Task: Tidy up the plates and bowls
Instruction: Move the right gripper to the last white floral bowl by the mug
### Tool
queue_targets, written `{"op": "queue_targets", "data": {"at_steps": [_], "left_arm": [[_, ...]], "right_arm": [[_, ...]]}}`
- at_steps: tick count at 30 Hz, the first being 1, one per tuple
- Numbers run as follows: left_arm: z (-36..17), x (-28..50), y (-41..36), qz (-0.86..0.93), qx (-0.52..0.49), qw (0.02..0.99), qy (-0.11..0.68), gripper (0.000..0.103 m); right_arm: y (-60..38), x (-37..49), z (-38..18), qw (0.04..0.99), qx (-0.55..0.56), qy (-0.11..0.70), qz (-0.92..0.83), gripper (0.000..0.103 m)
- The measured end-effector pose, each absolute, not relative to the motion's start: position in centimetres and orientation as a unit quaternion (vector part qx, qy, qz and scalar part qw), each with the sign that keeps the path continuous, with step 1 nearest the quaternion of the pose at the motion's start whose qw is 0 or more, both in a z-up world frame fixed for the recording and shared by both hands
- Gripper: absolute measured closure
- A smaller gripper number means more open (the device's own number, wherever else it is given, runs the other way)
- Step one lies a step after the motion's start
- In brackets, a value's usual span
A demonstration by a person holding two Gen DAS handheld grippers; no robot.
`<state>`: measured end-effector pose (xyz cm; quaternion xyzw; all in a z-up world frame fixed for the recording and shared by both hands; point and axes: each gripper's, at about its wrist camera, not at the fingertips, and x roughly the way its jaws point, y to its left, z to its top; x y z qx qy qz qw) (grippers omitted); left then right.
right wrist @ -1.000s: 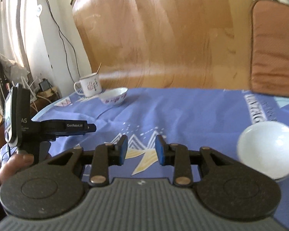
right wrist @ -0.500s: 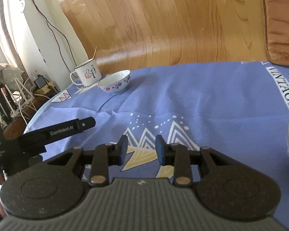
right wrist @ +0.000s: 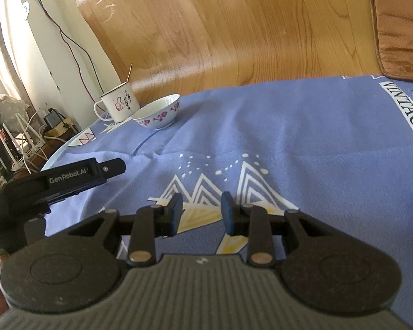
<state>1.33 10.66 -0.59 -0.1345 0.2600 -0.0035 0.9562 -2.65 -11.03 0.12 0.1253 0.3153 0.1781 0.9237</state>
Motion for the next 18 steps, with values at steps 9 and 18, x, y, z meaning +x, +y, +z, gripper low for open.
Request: {"op": "queue_targets", "data": {"at_steps": [9, 18], "left_arm": [[-0.5, 0.9, 11.3, 0.018, -0.150, 0.957, 0.246, 0.062], [-0.6, 1.1, 12.6, 0.033, -0.184, 0.951, 0.245, 0.062]], "right_arm": [[-10.4, -2.0, 0.5, 0.923, 0.108, 0.323, 0.178, 0.068], [-7.3, 6.6, 5.2, 0.912, 0.152, 0.314, 0.215, 0.067]]}}
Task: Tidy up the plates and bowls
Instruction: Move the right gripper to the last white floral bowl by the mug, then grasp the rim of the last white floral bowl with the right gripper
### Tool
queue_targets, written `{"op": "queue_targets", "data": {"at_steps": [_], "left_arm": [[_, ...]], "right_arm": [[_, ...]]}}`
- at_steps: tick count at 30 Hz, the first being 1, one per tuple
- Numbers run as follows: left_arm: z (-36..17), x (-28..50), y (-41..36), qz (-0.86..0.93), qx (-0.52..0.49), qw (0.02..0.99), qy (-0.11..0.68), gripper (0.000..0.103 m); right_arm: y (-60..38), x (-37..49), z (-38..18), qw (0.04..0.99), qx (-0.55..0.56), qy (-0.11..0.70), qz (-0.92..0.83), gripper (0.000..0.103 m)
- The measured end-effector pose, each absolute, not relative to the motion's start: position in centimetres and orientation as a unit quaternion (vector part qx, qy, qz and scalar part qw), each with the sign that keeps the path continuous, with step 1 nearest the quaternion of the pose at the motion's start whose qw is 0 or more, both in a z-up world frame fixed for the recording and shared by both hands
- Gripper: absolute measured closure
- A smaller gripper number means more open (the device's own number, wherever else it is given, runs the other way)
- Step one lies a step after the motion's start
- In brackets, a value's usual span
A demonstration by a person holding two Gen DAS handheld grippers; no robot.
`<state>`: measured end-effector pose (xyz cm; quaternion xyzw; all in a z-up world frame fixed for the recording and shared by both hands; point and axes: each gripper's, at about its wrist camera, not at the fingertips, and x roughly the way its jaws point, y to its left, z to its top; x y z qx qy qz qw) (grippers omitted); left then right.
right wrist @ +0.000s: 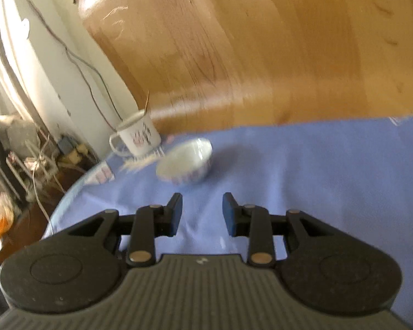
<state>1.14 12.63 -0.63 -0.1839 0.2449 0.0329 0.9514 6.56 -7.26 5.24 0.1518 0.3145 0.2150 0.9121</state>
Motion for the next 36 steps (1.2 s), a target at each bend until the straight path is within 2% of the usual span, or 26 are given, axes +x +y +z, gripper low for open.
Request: {"op": "queue_targets", "data": {"at_steps": [7, 12, 13, 14, 16, 20, 36], "left_arm": [[-0.8, 1.2, 12.8, 0.029, -0.187, 0.952, 0.241, 0.062], [-0.8, 1.2, 12.9, 0.026, -0.193, 0.951, 0.242, 0.062], [-0.8, 1.2, 12.9, 0.025, -0.194, 0.950, 0.242, 0.062], [-0.8, 1.2, 12.9, 0.025, -0.195, 0.950, 0.242, 0.061], [-0.8, 1.2, 13.0, 0.024, -0.196, 0.950, 0.241, 0.058], [-0.8, 1.2, 13.0, 0.025, -0.197, 0.950, 0.241, 0.058], [-0.8, 1.2, 13.2, 0.020, -0.205, 0.947, 0.245, 0.058]], "right_arm": [[-5.2, 15.2, 3.8, 0.878, 0.213, 0.385, 0.190, 0.067], [-3.6, 18.0, 2.0, 0.862, 0.224, 0.424, 0.163, 0.068], [-3.1, 18.4, 1.6, 0.859, 0.218, 0.433, 0.163, 0.072], [-2.6, 18.6, 1.3, 0.859, 0.206, 0.441, 0.161, 0.081], [-1.8, 18.5, 1.1, 0.862, 0.180, 0.446, 0.159, 0.090], [-1.9, 17.7, 1.4, 0.866, 0.163, 0.444, 0.160, 0.094], [-10.0, 7.7, 3.4, 0.844, 0.111, 0.489, 0.193, 0.096]]}}
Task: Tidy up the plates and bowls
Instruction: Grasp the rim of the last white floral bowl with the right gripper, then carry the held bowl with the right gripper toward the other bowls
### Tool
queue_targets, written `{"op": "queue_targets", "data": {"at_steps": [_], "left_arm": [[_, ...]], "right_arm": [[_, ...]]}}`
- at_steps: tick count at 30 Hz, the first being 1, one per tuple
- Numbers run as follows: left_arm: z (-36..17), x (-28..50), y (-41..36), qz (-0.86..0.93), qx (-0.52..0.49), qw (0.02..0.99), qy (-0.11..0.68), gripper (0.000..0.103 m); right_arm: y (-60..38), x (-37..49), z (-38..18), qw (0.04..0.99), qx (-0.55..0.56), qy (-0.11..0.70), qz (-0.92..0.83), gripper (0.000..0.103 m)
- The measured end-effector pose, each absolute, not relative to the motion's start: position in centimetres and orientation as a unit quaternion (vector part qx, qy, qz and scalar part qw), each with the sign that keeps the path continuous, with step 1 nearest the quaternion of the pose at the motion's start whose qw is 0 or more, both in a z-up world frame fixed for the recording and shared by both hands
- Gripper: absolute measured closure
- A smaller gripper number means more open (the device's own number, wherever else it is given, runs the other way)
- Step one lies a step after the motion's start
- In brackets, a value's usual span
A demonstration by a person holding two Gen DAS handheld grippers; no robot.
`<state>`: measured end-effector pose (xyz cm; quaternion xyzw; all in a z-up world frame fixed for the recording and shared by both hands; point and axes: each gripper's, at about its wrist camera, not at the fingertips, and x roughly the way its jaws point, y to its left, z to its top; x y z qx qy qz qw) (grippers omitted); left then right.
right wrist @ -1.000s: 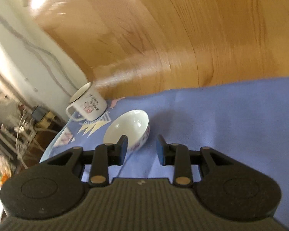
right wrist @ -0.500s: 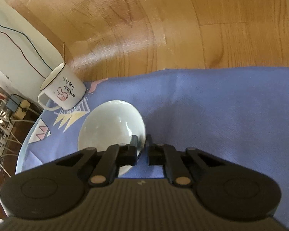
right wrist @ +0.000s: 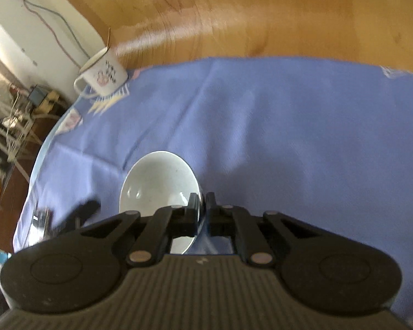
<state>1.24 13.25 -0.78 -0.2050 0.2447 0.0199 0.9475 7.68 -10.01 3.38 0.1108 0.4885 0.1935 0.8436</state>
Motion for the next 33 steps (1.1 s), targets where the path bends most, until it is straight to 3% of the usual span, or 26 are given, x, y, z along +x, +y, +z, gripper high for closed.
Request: {"op": "queue_targets", "data": {"at_steps": [13, 18, 20, 27, 29, 33], "left_arm": [[-0.6, 1.3, 11.5, -0.019, -0.164, 0.950, 0.265, 0.054], [-0.5, 0.2, 10.9, -0.067, -0.191, 0.932, 0.301, 0.054], [0.1, -0.9, 10.6, -0.092, -0.208, 0.925, 0.305, 0.053], [3.0, -2.7, 7.0, -0.138, -0.170, 0.926, 0.309, 0.054], [2.9, -2.6, 5.8, -0.139, -0.151, 0.924, 0.323, 0.056], [2.0, -2.5, 3.9, -0.145, -0.127, 0.917, 0.349, 0.060]], "right_arm": [[-16.0, -1.3, 3.5, 0.834, 0.112, 0.503, 0.198, 0.095], [-15.5, -2.4, 4.1, 0.858, 0.114, 0.460, 0.200, 0.084], [-15.5, -3.1, 4.4, 0.872, 0.101, 0.434, 0.202, 0.074], [-15.9, -5.1, 5.0, 0.909, 0.058, 0.363, 0.198, 0.073], [-16.0, -5.8, 4.8, 0.916, 0.050, 0.347, 0.195, 0.064], [-15.8, -7.0, 3.8, 0.922, 0.028, 0.333, 0.194, 0.061]]}}
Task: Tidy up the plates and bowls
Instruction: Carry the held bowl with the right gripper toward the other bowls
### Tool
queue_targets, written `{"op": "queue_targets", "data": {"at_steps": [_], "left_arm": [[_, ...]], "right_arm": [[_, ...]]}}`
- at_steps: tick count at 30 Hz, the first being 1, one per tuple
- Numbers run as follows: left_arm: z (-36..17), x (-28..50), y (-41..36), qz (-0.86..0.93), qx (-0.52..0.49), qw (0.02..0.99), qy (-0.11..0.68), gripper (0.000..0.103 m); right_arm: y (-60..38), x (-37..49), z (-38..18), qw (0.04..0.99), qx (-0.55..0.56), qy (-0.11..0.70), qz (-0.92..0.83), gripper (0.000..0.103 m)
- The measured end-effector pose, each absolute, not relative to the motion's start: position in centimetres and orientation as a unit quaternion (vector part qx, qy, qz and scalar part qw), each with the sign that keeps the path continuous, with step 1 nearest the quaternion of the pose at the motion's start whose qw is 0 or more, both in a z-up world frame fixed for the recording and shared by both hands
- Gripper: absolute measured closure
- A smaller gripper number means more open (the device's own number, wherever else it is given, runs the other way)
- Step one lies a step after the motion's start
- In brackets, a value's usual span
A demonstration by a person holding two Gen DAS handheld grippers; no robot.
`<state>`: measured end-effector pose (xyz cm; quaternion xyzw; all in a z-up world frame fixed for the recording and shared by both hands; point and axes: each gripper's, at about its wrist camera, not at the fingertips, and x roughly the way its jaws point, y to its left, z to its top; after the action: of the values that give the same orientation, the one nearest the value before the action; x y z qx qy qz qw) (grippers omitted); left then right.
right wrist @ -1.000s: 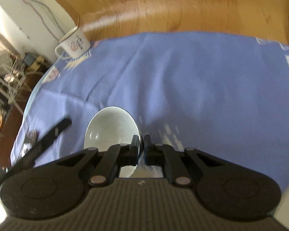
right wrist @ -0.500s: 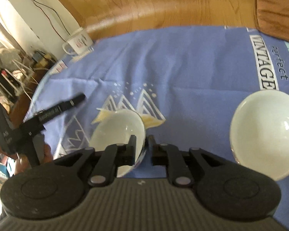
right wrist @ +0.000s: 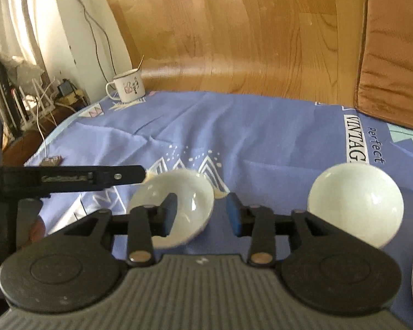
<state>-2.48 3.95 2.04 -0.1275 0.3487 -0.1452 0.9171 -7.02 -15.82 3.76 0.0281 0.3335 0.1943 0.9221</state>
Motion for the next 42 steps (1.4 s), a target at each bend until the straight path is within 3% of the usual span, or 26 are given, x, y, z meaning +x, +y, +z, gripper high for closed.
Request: {"op": "queue_targets", "data": {"at_steps": [5, 9, 11, 19, 32, 42], "left_arm": [[1.4, -3.1, 2.6, -0.146, -0.103, 0.915, 0.361, 0.068], [0.6, -2.8, 2.2, -0.155, -0.105, 0.904, 0.383, 0.086], [0.3, -2.8, 2.1, -0.164, -0.114, 0.902, 0.384, 0.092], [2.0, -3.2, 1.5, -0.176, -0.117, 0.908, 0.361, 0.093], [6.2, -1.3, -4.8, -0.234, -0.083, 0.915, 0.318, 0.093], [6.1, 1.2, -10.0, -0.282, -0.077, 0.894, 0.340, 0.093]], "right_arm": [[-15.7, -6.9, 2.7, 0.923, 0.042, 0.335, 0.186, 0.061], [-15.8, -6.7, 2.0, 0.919, 0.075, 0.342, 0.184, 0.062], [-15.4, -6.8, 1.5, 0.916, 0.079, 0.346, 0.186, 0.080], [-15.6, -7.9, 2.0, 0.933, 0.067, 0.314, 0.161, 0.089], [-20.1, -9.2, 5.0, 0.965, 0.073, 0.235, 0.093, 0.089], [-24.2, -9.5, 5.5, 0.971, 0.076, 0.224, 0.029, 0.089]]}}
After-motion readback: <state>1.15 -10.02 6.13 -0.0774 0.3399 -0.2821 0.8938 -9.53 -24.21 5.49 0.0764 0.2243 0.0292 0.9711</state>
